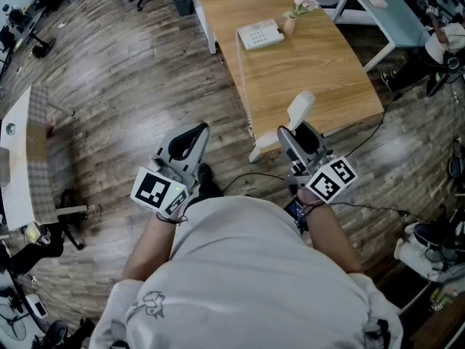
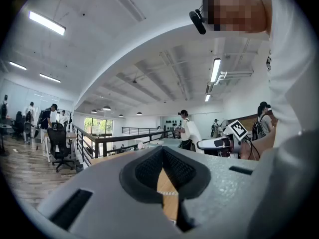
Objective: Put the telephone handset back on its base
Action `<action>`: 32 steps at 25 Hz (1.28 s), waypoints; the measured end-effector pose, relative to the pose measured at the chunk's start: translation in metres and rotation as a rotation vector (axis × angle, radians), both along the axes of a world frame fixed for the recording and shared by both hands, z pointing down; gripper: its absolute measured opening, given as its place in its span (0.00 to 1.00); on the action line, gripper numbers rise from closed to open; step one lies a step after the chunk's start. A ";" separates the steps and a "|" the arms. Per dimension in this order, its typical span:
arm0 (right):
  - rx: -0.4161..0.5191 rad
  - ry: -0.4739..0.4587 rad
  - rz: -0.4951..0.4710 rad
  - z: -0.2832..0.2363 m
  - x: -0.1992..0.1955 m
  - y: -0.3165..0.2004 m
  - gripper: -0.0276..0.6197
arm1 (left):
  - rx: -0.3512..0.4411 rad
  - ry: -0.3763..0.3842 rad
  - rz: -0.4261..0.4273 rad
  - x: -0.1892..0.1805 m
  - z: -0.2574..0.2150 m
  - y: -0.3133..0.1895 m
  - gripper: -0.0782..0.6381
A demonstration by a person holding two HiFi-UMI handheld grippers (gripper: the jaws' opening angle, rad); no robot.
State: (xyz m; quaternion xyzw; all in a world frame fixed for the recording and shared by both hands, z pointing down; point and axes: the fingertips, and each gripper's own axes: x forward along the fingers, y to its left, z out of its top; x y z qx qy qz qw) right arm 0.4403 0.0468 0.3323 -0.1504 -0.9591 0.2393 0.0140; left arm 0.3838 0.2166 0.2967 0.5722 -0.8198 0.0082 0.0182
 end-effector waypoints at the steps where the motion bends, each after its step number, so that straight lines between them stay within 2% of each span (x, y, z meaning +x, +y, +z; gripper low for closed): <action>1: 0.002 0.002 0.000 0.000 0.000 0.000 0.39 | 0.001 0.002 -0.001 -0.001 0.000 -0.001 0.12; 7: 0.019 0.012 0.004 0.002 -0.007 0.001 0.39 | 0.008 0.013 -0.004 -0.010 0.003 0.000 0.12; 17: 0.077 0.036 0.030 0.010 -0.050 0.014 0.39 | 0.007 0.041 -0.009 -0.055 0.016 0.015 0.12; 26: 0.169 0.087 0.080 0.019 -0.130 0.041 0.38 | 0.027 0.057 0.028 -0.143 0.025 0.042 0.12; 32: 0.186 0.099 0.134 0.012 -0.180 0.059 0.39 | 0.034 0.077 0.067 -0.206 0.020 0.062 0.12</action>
